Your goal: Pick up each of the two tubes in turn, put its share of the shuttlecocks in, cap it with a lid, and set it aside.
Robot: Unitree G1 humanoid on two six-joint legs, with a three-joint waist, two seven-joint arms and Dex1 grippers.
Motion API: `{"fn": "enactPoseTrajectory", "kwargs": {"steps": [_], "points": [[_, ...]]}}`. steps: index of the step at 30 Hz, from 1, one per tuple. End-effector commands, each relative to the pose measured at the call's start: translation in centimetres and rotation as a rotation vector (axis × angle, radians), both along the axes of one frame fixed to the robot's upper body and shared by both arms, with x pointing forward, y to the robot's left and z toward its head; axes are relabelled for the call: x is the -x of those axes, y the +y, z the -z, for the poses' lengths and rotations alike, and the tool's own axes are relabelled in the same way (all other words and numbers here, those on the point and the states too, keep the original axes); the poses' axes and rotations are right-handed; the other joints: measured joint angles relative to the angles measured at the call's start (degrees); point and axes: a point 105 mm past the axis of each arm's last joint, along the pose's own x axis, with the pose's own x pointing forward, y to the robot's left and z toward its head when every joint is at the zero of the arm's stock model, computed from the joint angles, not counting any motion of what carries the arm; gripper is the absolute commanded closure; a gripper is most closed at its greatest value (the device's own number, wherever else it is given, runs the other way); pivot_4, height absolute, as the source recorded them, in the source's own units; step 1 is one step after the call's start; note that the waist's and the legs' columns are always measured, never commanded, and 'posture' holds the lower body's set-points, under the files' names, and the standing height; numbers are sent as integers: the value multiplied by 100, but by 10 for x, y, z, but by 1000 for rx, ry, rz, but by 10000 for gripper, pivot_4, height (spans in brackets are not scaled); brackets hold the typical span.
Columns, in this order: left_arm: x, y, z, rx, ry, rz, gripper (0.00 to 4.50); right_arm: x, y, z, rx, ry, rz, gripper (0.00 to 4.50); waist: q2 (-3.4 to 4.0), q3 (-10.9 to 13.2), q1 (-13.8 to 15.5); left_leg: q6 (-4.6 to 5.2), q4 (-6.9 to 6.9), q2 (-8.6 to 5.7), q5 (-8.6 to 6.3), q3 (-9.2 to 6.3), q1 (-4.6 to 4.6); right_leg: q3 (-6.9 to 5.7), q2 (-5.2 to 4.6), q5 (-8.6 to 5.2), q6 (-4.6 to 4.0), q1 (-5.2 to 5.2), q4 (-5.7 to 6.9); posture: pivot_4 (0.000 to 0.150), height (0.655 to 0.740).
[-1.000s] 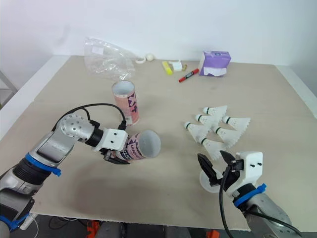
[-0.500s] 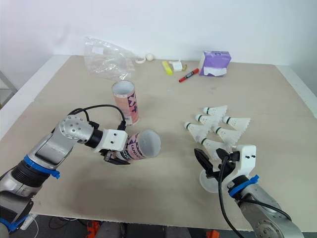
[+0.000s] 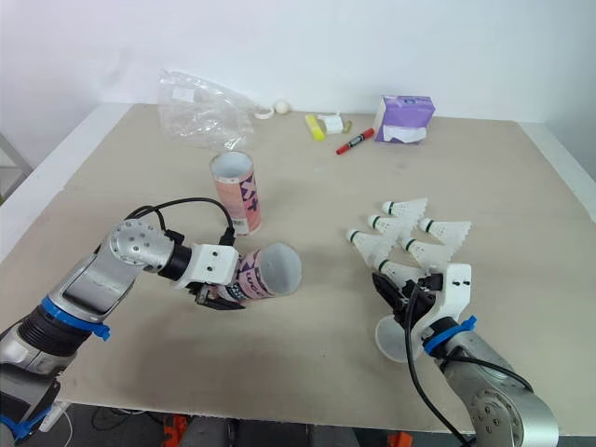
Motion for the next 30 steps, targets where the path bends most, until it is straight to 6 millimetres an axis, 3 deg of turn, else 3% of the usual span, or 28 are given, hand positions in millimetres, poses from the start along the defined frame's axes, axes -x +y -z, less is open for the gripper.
{"fn": "enactPoseTrajectory", "kwargs": {"steps": [1,2,10,14,21,23,27,30], "points": [[3,0,2,-6,-3,0,10330,-2,-2,-8,4,-42,15,41155,0,0,0,0,0,0,0,0,0,0,0,0,0,0,0,1500,7400],[2,0,2,-6,-3,-1,10330,-2,-2,-7,4,-42,16,44370,0,0,0,0,0,0,0,0,0,0,0,0,0,0,0,1500,7400],[1,-2,3,-1,0,8,10330,3,-4,-15,20,-77,36,44370,0,0,-1,0,0,0,0,0,0,0,0,0,0,0,0,1500,7400],[-2,-4,3,-1,1,16,10330,15,-5,-47,135,-158,-8,44370,4,0,4,0,0,0,0,0,0,0,0,0,0,0,0,1500,7400],[-6,-7,5,-1,5,36,10330,48,31,-99,598,-348,-422,44370,14,-9,16,3,10,-10,2,-1,-2,3,-8,-4,11,8,0,1500,7400],[-7,-7,4,-1,5,38,10330,51,40,-106,660,-404,-496,44370,6,-8,17,5,10,-11,3,-1,0,5,-7,-4,12,11,-1,1500,7400],[-7,-9,5,14,30,27,10330,56,80,-117,843,-574,-749,44370,11,-6,-2,5,18,-12,3,10,-1,9,-12,0,14,12,-3,1500,7400],[-7,-10,4,28,44,9,10330,48,92,-120,893,-635,-784,44370,-2,-2,23,6,17,-11,5,7,-3,6,-10,3,14,10,-3,1500,7400]]}}
